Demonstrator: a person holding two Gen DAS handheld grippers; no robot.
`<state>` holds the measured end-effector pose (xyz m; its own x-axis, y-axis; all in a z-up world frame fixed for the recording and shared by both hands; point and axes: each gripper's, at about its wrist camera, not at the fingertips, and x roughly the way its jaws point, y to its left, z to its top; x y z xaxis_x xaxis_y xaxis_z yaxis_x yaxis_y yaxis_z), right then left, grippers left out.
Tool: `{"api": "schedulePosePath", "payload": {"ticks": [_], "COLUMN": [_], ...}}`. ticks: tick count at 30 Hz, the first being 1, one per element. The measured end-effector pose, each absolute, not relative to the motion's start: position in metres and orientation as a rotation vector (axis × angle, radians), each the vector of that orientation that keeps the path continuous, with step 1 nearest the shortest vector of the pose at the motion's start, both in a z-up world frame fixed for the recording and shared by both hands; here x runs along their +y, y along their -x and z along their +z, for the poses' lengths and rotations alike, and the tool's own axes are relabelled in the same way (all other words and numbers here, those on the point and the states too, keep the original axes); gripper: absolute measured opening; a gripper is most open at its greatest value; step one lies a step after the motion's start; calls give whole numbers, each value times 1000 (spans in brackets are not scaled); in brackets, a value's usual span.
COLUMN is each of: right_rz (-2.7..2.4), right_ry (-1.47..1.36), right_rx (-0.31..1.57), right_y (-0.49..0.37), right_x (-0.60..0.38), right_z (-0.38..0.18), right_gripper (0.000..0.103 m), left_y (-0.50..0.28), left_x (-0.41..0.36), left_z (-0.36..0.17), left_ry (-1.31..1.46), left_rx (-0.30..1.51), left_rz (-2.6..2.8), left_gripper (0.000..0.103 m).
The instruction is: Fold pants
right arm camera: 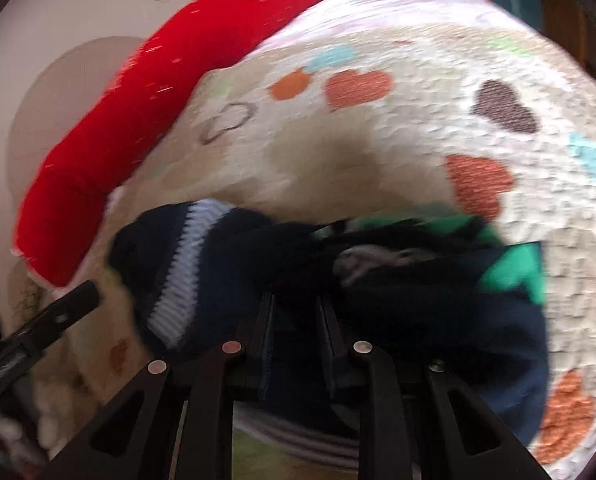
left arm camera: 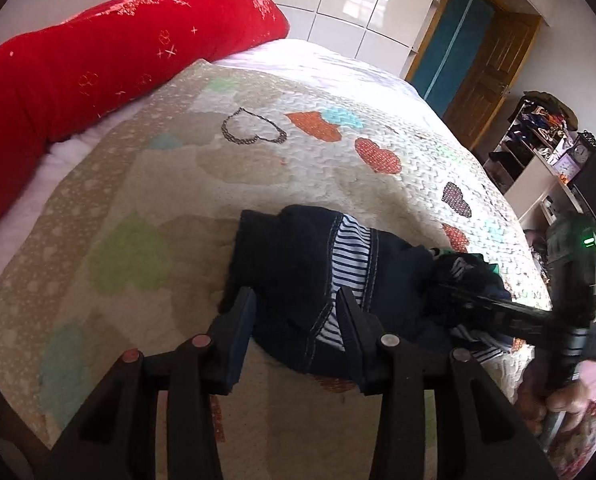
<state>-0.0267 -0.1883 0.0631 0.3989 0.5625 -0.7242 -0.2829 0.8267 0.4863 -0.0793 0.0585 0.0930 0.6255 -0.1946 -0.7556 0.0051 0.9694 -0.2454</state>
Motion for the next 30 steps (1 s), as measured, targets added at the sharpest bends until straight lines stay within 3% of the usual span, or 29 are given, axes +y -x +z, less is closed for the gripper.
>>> {"api": "schedulePosePath", "payload": {"ticks": [5,8,14,16,17,26,29,30], "right_rz": [492,376,359,332,332,362,338,337], "right_ry": [-261,-84,137,160,131,-139,-118,-107], "right_rx": [898,887,1004,1025,1053,1018,1045,1050], "right_y": [42,40,24,18,13,-10,-9,-8], "right_x": [-206,-200,-168,-166,-169,-190,-185,-182], "right_z": [111,120,77,70,69,90,91,93], "right_gripper": [25,47,48,24,4,4,8,14], "left_y": [86,87,90,91,91,93,92,92], "left_x": [57,53,51,53,55,71,83,88], "left_z": [93,92,92,91,91,87,83,81], "left_ry": [224,219,206,208,213,258,292,302], "left_rx": [878,877,875,874,873,865,870,872], "left_rz": [-115,-123,-126,-123,-121,-96,-69,-62], "left_gripper": [44,44,44,44,44,44,44,44]}}
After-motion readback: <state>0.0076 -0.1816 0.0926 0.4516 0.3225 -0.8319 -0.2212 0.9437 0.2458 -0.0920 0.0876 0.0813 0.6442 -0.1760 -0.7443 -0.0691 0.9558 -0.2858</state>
